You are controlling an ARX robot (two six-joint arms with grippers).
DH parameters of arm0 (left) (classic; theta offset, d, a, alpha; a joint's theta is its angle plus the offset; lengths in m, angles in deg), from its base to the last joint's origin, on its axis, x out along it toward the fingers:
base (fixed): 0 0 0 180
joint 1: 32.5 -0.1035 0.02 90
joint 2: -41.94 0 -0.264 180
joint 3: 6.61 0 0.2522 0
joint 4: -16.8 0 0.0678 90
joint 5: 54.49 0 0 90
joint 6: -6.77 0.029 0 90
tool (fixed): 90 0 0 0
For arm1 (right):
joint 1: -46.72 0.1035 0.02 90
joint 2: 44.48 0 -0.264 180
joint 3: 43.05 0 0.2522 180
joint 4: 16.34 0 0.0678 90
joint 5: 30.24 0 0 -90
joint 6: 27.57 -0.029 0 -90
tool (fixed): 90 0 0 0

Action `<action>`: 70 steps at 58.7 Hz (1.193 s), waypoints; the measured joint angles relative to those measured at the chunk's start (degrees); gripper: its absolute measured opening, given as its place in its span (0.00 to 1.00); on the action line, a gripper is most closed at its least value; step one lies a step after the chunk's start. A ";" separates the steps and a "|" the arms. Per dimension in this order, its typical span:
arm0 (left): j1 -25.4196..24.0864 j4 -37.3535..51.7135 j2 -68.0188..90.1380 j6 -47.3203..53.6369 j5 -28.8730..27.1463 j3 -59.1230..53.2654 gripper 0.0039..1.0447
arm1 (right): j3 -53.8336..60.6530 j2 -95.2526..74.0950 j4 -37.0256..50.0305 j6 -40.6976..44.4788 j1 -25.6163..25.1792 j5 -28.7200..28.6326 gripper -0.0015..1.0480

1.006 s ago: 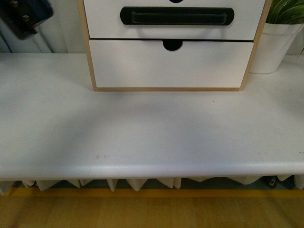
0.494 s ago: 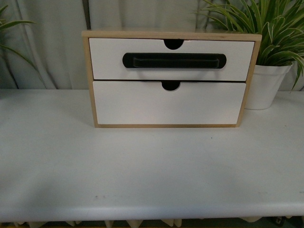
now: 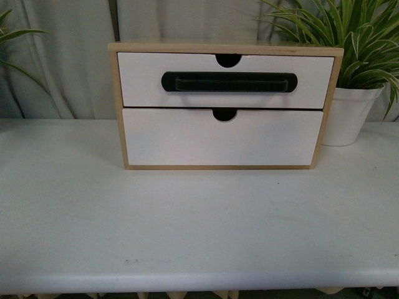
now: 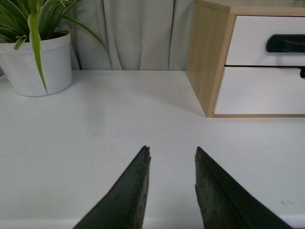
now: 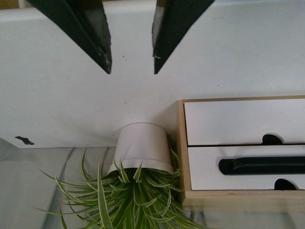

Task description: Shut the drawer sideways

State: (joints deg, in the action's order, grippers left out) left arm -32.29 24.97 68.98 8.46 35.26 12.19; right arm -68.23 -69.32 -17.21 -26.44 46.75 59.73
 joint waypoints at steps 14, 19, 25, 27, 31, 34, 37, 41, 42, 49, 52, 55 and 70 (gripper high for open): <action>-0.07 -3.13 -5.05 -1.18 0.15 -1.95 0.04 | 4.31 4.52 0.13 -0.37 0.00 0.00 0.01; -0.07 -4.31 -6.69 -1.38 0.15 -2.45 0.04 | 5.33 5.92 -0.07 -0.37 0.00 0.00 0.01; -0.07 -5.68 -8.63 -1.44 0.13 -2.97 0.04 | 6.43 7.58 -0.61 -0.39 0.00 0.00 0.01; -0.07 -5.38 -9.25 -1.51 0.15 -3.56 0.04 | 6.71 8.04 -0.81 -0.39 0.00 0.00 0.01; -0.07 -5.29 -10.25 -1.57 0.15 -4.52 0.04 | 7.23 9.14 -1.29 -0.39 0.00 0.00 0.01; -0.07 -5.79 -10.95 -1.62 0.15 -4.55 0.04 | 7.56 9.90 -1.64 -0.39 0.00 0.00 0.01; -0.07 -6.67 -12.02 -1.62 0.24 -4.55 0.04 | 7.91 10.60 -1.97 -0.39 0.00 -0.02 0.01; -0.07 -7.89 -13.29 -1.62 0.22 -4.55 0.04 | 8.37 11.61 -2.56 -0.39 0.00 -0.02 0.01; -0.07 -8.37 -13.77 -1.62 0.22 -4.55 0.04 | 8.50 11.89 -2.73 -0.39 0.00 0.00 0.01; -0.07 -10.23 -15.56 -1.62 0.22 -4.55 0.04 | 9.09 13.40 -3.74 -0.42 0.00 -0.02 0.01; -0.07 -10.88 -16.26 -1.62 0.22 -4.55 0.04 | 9.55 14.14 -3.78 -0.42 0.00 0.00 0.01; -0.07 -11.58 -16.87 -1.62 0.22 -4.55 0.04 | 10.29 17.11 -6.08 -0.42 0.00 -0.02 0.01; -0.07 -21.88 -26.73 -1.62 0.22 -4.52 0.04 | 11.04 24.52 -12.74 -0.44 0.00 -0.04 0.01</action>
State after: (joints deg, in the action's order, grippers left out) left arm -32.35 3.09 42.25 6.84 35.48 7.66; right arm -57.19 -44.79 -29.96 -26.88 46.75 59.69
